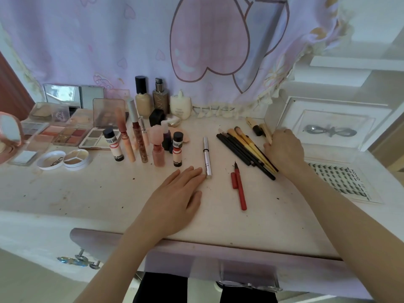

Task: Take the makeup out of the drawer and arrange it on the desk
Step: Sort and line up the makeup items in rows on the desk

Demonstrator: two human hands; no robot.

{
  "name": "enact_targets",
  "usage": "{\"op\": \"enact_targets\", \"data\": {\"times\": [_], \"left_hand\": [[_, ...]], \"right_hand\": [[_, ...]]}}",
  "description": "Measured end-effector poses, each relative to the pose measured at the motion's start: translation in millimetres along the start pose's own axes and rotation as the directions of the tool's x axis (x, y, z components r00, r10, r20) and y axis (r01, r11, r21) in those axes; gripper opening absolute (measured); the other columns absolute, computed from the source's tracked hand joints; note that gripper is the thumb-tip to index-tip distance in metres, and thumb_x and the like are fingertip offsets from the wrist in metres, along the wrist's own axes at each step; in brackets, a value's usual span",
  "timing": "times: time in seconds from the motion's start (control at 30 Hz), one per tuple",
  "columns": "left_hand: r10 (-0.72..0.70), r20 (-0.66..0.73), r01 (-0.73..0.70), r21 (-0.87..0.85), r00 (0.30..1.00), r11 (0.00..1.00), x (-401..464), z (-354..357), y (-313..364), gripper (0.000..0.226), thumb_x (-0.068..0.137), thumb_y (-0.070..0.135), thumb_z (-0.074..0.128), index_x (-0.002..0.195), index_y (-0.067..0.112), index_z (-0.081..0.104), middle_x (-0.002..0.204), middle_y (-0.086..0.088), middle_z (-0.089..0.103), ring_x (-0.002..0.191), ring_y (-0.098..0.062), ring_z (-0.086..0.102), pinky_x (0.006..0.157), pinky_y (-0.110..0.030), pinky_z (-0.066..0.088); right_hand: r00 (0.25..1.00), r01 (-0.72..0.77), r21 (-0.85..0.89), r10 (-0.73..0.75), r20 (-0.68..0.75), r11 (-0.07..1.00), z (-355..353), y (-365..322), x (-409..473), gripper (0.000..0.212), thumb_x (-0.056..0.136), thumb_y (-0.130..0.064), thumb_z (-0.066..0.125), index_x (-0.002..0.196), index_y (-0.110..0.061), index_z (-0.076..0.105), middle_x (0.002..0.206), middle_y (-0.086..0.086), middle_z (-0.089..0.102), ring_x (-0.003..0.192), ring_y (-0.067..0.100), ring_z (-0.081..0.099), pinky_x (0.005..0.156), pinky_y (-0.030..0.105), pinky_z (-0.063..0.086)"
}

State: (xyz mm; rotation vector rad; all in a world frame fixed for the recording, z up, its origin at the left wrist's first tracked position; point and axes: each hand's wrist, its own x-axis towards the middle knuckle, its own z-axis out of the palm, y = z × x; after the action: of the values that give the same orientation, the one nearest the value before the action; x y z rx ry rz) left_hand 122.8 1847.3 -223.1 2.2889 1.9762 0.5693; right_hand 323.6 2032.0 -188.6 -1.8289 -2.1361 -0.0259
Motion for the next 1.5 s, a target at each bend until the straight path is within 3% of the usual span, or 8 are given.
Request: {"op": "enact_targets", "data": {"times": [0.23, 0.4, 0.57, 0.77, 1.0, 1.17, 1.37, 1.5], "left_hand": [[0.011, -0.014, -0.011, -0.024, 1.0, 1.0, -1.0, -1.3, -0.5, 0.048, 0.098, 0.031, 0.031, 0.145, 0.026, 0.026, 0.152, 0.014, 0.021, 0.141, 0.0, 0.01, 0.111, -0.012, -0.007], [0.019, -0.053, -0.022, -0.047, 0.998, 0.999, -1.6, -0.9, -0.7, 0.044, 0.098, 0.03, 0.034, 0.141, 0.024, 0.035, 0.149, 0.012, 0.029, 0.139, -0.001, 0.017, 0.104, -0.003, -0.011], [-0.021, -0.171, -0.006, -0.156, 0.985, 0.988, -7.2, -6.8, 5.9, 0.03, 0.096, 0.025, 0.041, 0.12, 0.017, 0.056, 0.121, 0.006, 0.054, 0.108, -0.007, 0.051, 0.09, -0.005, 0.028], [-0.076, -0.437, -0.057, -0.284, 0.896, 0.957, -4.6, -16.4, 22.2, 0.03, 0.091, 0.02, 0.047, 0.12, 0.014, 0.048, 0.109, 0.007, 0.045, 0.088, 0.0, 0.049, 0.077, -0.018, 0.047], [0.015, -0.502, -0.096, -0.137, 0.865, 0.986, 11.2, -22.1, 55.0, 0.035, 0.094, 0.043, 0.035, 0.1, 0.013, 0.05, 0.084, -0.001, 0.051, 0.057, -0.007, 0.041, 0.045, -0.01, 0.033], [-0.263, -0.501, 0.034, -0.421, 0.825, 0.907, 12.1, -22.6, 56.5, 0.027, 0.09, 0.036, 0.03, 0.064, 0.031, 0.028, 0.048, 0.011, 0.03, 0.043, -0.01, 0.036, 0.039, -0.017, 0.031], [-0.548, 0.128, 0.355, -0.875, 0.826, 0.33, 22.3, -34.3, 44.2, 0.047, 0.097, 0.039, 0.034, 0.066, 0.007, 0.048, 0.038, 0.01, 0.035, 0.036, -0.006, 0.028, 0.036, -0.02, 0.026], [-0.463, 0.054, 0.389, -0.634, 0.885, 0.669, 18.0, -41.6, 36.3, 0.063, 0.086, 0.061, 0.023, 0.056, 0.019, 0.059, 0.043, 0.007, 0.046, 0.035, -0.003, 0.039, 0.046, -0.022, 0.033]], "right_hand": [[0.997, -0.073, 0.05, 0.073, -0.01, 0.996, -1.5, -5.3, -0.8, 0.019, 0.094, -0.005, 0.042, 0.102, 0.004, 0.056, 0.105, 0.021, 0.056, 0.092, 0.034, 0.058, 0.063, 0.032, 0.036], [0.985, 0.033, 0.4, 0.037, -0.166, 0.916, -17.1, -8.1, -18.7, 0.022, 0.095, -0.02, 0.046, 0.1, -0.003, 0.058, 0.087, 0.011, 0.059, 0.069, 0.02, 0.053, 0.059, 0.026, 0.039], [0.996, -0.093, 0.865, 0.056, 0.075, 0.493, -36.9, -15.3, -39.8, 0.018, 0.094, -0.025, 0.05, 0.091, -0.015, 0.065, 0.064, -0.007, 0.055, 0.049, 0.006, 0.04, 0.048, 0.014, 0.035], [0.944, -0.256, 0.961, -0.186, 0.271, 0.102, -54.5, -15.2, -66.6, 0.024, 0.09, -0.031, 0.056, 0.08, -0.013, 0.069, 0.056, 0.0, 0.04, 0.047, 0.011, 0.027, 0.042, 0.019, 0.022], [0.873, -0.423, 0.902, -0.227, 0.432, 0.09, -57.4, -37.7, -90.9, 0.041, 0.094, -0.031, 0.051, 0.058, -0.016, 0.064, 0.042, -0.007, 0.026, 0.034, 0.007, 0.018, 0.034, 0.015, 0.017], [0.943, -0.251, 0.947, -0.171, 0.286, 0.202, -50.9, -51.1, -107.5, 0.036, 0.099, -0.025, 0.04, 0.069, -0.01, 0.054, 0.039, -0.01, 0.031, 0.032, 0.006, 0.024, 0.034, 0.015, 0.022], [0.944, 0.191, 0.902, -0.325, -0.061, 0.386, -50.4, -49.5, -115.1, 0.018, 0.097, -0.024, 0.04, 0.084, -0.027, 0.052, 0.054, -0.01, 0.044, 0.049, 0.016, 0.037, 0.044, 0.036, 0.035], [0.913, 0.103, 0.925, -0.404, 0.058, 0.365, -46.8, -36.9, -112.4, 0.022, 0.098, -0.01, 0.038, 0.098, -0.026, 0.054, 0.063, -0.012, 0.055, 0.057, 0.004, 0.05, 0.053, 0.021, 0.043]]}}
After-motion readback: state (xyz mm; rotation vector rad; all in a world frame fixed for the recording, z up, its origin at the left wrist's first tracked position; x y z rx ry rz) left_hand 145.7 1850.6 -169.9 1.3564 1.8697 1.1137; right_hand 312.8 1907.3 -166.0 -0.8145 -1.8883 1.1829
